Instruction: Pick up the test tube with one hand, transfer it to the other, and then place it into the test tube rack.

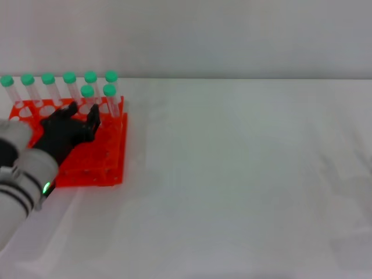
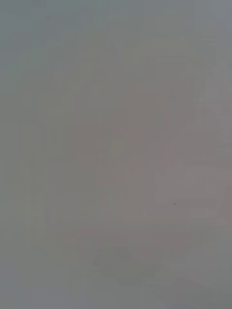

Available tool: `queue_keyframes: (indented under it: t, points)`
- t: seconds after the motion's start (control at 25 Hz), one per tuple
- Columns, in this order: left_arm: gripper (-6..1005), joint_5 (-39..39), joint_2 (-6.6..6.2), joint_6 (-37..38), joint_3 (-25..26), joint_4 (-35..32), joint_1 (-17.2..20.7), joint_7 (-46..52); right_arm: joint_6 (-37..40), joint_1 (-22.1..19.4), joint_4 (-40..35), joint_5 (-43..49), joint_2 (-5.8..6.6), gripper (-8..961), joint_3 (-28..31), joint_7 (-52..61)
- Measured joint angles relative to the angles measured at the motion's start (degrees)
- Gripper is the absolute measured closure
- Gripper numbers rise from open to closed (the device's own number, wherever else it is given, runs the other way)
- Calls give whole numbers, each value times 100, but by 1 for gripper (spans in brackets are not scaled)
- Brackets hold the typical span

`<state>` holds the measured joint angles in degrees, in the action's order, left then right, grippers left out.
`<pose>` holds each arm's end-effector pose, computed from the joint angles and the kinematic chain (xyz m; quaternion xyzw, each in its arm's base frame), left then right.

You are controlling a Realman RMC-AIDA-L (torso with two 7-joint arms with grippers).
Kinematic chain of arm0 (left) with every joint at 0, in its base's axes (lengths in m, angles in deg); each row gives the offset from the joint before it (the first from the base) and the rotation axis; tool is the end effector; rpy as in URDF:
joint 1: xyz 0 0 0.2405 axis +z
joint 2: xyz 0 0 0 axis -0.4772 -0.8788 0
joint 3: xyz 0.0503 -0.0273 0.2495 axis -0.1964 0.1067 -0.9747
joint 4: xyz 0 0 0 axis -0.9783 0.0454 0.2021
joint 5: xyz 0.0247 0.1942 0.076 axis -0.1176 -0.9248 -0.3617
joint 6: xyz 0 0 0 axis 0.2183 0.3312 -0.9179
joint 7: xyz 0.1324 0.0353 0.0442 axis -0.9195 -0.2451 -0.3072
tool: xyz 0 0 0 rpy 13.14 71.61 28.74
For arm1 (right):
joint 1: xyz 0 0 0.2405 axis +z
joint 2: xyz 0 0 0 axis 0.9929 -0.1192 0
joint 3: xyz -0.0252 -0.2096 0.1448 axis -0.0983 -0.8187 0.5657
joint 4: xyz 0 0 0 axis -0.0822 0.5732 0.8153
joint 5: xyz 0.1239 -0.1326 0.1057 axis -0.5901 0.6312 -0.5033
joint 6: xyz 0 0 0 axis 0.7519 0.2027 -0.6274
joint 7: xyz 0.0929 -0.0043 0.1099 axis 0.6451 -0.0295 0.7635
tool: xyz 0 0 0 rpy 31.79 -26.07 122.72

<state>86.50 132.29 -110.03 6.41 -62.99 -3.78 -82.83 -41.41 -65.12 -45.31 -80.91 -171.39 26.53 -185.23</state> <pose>-0.3065 0.3807 -0.0404 -0.7497 -0.2952 -0.2510 0.5364 0.3694 0.2809 0.0338 -0.6958 0.2252 0.3368 0.5931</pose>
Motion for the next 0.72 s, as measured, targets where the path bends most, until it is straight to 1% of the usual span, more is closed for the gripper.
queue_keyframes:
  t: [0.16,0.32,0.4,0.48,0.64,0.72]
  points:
    - [503,18,12,-575,5,130,459,10,0,-2,-7,0,4,221,0,-8]
    - [414,284,40,-1287,4,136,1084,61,0,-3,-12,0,7,221,24,-11]
    - [369,562,58,-1661,-26,131,1487,262,0,-12,-6,-2,11,221,43,-12]
    - [308,725,63,-1972,-36,100,1782,669,1,-29,-5,-11,15,221,50,-12]
    - [151,968,47,-2342,-7,52,2097,1301,1,-54,-26,-30,18,221,53,-13]
    - [139,1034,46,-2458,-6,50,2155,1336,2,-53,-31,-39,18,221,53,-13]
